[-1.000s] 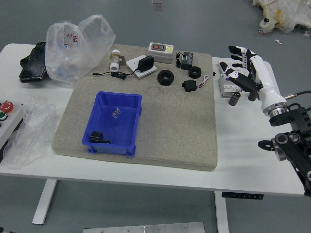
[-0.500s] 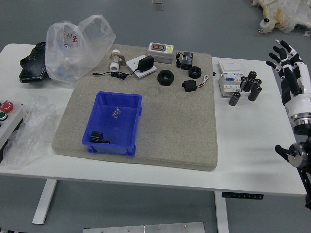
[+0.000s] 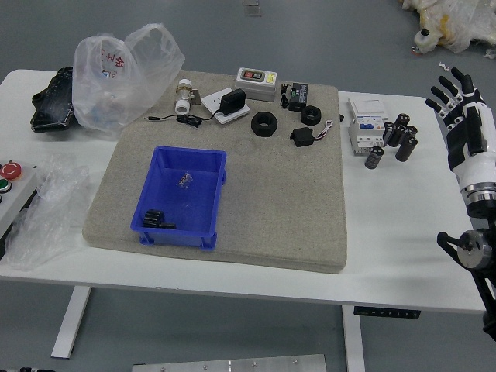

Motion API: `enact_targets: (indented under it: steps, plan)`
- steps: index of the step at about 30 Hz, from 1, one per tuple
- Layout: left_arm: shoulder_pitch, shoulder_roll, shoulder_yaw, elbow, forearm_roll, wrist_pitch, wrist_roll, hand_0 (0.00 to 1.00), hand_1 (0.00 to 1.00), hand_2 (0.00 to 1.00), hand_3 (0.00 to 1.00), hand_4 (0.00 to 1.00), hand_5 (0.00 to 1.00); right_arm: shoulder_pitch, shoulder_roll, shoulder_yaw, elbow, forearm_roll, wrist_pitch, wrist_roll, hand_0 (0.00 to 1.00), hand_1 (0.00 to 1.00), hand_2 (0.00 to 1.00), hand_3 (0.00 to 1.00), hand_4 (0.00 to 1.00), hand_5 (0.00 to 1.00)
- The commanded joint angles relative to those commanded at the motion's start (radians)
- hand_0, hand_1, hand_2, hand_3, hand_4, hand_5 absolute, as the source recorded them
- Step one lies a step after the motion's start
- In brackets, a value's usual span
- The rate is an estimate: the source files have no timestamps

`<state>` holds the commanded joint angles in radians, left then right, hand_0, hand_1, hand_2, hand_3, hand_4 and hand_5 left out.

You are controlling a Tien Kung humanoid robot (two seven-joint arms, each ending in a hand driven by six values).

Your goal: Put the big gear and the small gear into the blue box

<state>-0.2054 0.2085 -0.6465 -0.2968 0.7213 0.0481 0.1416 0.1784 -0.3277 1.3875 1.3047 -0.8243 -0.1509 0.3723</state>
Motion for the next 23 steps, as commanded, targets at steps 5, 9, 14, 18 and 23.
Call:
enact_targets:
  steps: [5, 9, 14, 18, 23]
  plan:
    - [0.0, -0.002, 0.015, 0.002, -0.01, 0.0, -0.008, 0.603, 0.552, 0.546, 0.638, 0.656, 0.197, -0.004, 0.0, 0.003, -0.005, 0.018, 0.005, 0.001, 0.7, 0.7, 0.756, 0.818, 0.931, 0.783]
    - [0.002, -0.002, 0.014, 0.002, -0.008, -0.001, -0.007, 0.603, 0.552, 0.546, 0.638, 0.656, 0.197, -0.004, 0.002, -0.003, -0.012, 0.036, 0.011, 0.0, 0.7, 0.7, 0.756, 0.818, 0.931, 0.783]
    - [0.01, -0.001, -0.003, 0.001, 0.008, -0.005, 0.005, 0.603, 0.44, 0.518, 0.638, 0.654, 0.196, 0.011, 0.007, -0.023, -0.015, 0.047, 0.016, -0.001, 0.631, 0.531, 0.644, 0.785, 0.931, 0.785]
    - [0.005, -0.006, -0.043, 0.0, 0.052, -0.015, 0.031, 0.604, 0.408, 0.504, 0.638, 0.653, 0.195, 0.02, 0.007, -0.047, -0.02, 0.079, 0.025, 0.01, 0.58, 0.421, 0.389, 0.735, 0.932, 0.785]
    - [-0.005, -0.006, -0.029, 0.001, 0.038, -0.014, 0.023, 0.604, 0.408, 0.504, 0.638, 0.653, 0.195, 0.022, 0.011, -0.068, -0.024, 0.145, 0.049, 0.035, 0.58, 0.421, 0.389, 0.735, 0.932, 0.785]
